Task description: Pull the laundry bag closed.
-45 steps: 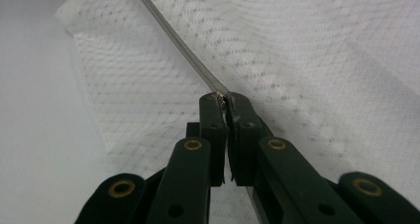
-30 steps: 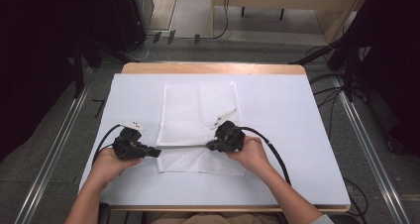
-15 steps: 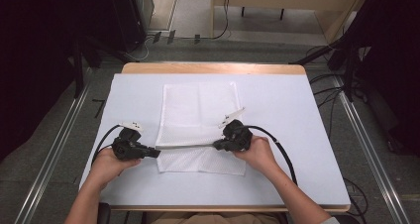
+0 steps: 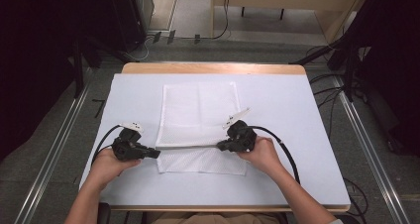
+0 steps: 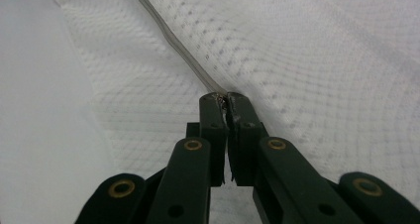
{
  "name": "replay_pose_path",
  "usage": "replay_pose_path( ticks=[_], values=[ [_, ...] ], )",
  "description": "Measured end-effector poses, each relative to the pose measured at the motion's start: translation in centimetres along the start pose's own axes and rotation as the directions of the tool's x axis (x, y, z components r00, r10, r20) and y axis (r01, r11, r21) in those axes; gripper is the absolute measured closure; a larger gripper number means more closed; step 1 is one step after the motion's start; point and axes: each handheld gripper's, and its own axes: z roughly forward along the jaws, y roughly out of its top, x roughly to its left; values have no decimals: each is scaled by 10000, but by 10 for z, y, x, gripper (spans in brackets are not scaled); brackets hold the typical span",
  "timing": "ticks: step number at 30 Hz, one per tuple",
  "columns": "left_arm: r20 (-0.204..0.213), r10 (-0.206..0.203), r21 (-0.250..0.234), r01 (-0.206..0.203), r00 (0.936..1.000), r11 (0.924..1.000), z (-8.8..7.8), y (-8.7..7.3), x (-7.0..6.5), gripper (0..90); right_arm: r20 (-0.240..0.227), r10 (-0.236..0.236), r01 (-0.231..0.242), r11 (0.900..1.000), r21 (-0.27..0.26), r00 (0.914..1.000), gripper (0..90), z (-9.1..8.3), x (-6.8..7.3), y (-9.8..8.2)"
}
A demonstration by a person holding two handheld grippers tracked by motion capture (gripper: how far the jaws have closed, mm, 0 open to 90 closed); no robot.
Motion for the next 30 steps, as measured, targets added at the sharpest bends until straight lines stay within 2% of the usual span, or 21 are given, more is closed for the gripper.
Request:
replay_pose_path(
  ticks=[16,24,30],
  values=[
    [-91,-109,-32,109,9999,9999,-2,-3,2,882,41,480,-478,9985,-274,9988,881,-17,-10,-17],
    [60,-118,27,118,9999,9999,-2,-4,2,882,70,705,-703,9973,-229,9975,881,-23,-14,-27],
    [15,-117,109,117,9999,9999,-1,-4,2,882,95,769,-768,9969,-177,9970,881,-29,-15,-34]
  ],
)
